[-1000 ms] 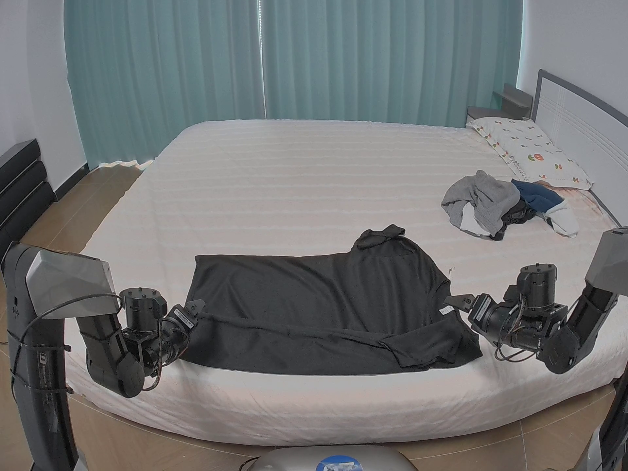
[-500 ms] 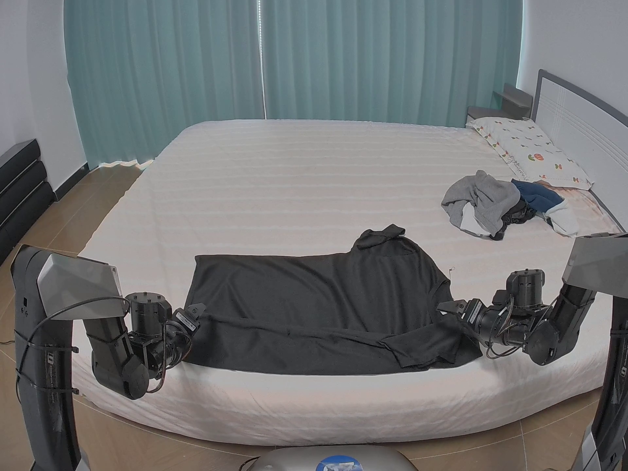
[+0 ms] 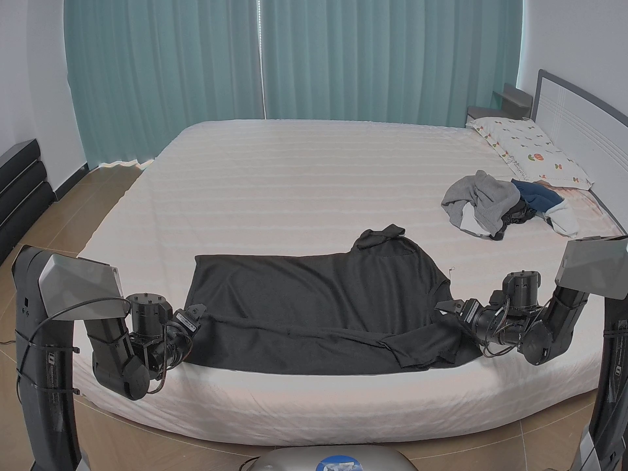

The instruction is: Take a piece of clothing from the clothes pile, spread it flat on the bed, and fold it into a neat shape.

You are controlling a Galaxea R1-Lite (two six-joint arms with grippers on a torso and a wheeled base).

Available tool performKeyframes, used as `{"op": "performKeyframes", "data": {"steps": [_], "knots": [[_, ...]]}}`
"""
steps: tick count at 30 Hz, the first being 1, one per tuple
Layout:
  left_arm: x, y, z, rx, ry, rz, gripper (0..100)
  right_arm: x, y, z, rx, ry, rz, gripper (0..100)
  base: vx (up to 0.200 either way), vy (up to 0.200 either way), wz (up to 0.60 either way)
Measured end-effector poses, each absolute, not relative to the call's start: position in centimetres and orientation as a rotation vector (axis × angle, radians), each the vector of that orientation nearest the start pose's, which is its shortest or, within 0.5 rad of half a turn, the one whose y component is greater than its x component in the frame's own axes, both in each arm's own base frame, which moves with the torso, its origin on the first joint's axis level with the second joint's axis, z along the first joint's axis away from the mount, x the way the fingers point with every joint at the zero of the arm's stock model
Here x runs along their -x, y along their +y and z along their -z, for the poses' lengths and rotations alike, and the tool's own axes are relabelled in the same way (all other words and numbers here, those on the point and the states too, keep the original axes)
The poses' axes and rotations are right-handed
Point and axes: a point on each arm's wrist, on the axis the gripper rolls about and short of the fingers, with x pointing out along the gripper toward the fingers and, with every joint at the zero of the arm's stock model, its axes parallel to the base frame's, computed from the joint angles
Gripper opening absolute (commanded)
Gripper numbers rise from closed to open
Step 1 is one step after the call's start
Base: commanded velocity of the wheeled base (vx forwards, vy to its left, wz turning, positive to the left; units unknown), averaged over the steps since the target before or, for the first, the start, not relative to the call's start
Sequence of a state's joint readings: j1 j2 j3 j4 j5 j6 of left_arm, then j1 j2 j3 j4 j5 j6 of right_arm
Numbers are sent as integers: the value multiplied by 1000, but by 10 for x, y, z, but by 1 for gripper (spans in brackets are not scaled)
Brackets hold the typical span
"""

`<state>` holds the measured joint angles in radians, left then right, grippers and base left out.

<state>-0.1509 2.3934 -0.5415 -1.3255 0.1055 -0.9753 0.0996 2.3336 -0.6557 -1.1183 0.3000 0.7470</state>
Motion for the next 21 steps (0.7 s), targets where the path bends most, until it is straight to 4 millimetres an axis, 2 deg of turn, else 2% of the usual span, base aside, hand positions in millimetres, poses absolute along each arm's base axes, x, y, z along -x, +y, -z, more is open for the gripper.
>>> {"op": "performKeyframes", "data": {"steps": [2, 3, 12, 21], "knots": [[-329, -48, 36, 885, 499, -213, 100, -348, 42, 22, -773, 688, -160, 100, 0, 0, 0], [-329, -47, 36, 885, 499, -213, 100, -348, 43, 23, -771, 690, -161, 0, 0, 0, 0], [-331, -48, 36, 878, 491, -213, 100, -352, 40, 29, -775, 687, -143, 0, 0, 0, 0], [-339, -46, 33, 876, 462, -210, 100, -353, 27, 26, -794, 659, -114, 0, 0, 0, 0]]}}
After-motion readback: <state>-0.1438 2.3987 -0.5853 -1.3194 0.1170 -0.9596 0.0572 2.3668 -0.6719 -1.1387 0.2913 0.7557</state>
